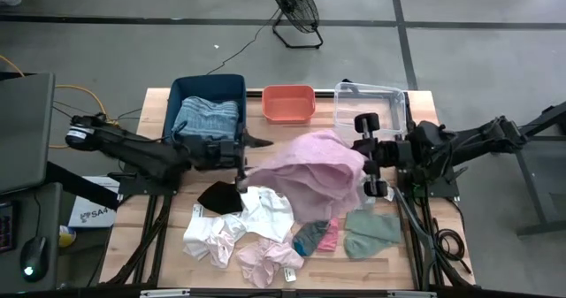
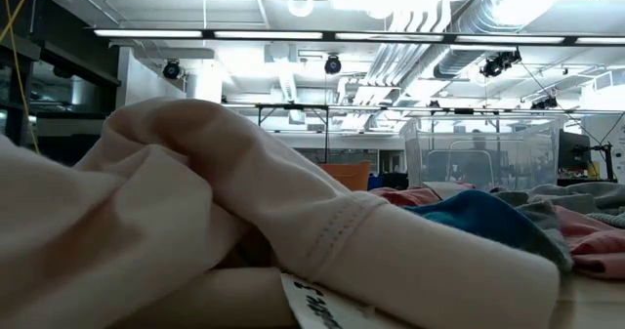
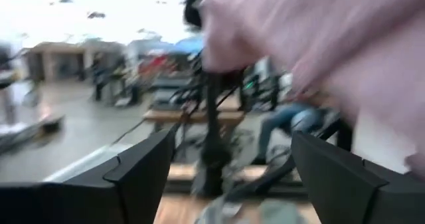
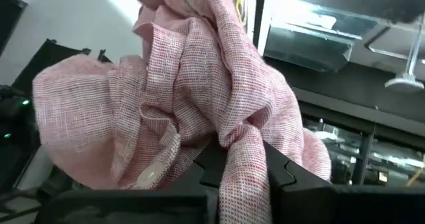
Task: Pick & Place Cloths
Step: Put the pink shirt into the blue laundry organizer
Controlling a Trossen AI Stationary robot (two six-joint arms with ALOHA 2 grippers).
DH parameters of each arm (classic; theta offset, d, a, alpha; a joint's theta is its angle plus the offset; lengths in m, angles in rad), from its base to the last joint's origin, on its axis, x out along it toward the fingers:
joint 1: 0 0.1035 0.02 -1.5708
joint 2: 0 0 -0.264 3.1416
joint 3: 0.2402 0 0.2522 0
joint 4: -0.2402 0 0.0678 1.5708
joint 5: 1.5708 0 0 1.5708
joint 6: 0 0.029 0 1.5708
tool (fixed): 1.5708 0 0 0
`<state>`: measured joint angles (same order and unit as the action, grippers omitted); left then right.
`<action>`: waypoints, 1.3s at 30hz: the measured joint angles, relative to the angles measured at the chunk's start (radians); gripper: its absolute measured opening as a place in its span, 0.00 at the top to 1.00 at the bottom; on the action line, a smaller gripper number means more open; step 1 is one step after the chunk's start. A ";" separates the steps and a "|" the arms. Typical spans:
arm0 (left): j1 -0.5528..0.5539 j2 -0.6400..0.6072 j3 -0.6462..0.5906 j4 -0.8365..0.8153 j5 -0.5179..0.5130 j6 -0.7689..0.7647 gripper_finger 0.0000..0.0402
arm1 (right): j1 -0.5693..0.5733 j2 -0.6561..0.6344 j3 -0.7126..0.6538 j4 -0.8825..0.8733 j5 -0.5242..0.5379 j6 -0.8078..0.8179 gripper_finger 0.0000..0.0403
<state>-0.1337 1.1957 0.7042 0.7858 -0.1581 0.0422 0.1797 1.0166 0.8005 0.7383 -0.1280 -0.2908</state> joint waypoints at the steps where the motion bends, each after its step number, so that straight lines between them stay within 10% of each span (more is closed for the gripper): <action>1: 0.012 0.019 0.006 0.030 0.041 0.002 0.24 | -0.010 0.006 0.000 0.000 -0.003 0.017 0.92; 15: 0.042 0.195 0.164 0.086 0.213 0.033 0.24 | -0.114 0.201 0.000 0.016 -0.006 0.230 0.92; 39: 0.042 0.196 0.166 0.079 0.219 0.033 0.24 | -0.015 0.079 0.000 -0.278 -0.068 0.395 0.92</action>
<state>-0.0917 1.3914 0.8697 0.8644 0.0611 0.0752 0.1646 1.0957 0.8009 0.4608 -0.1961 0.1046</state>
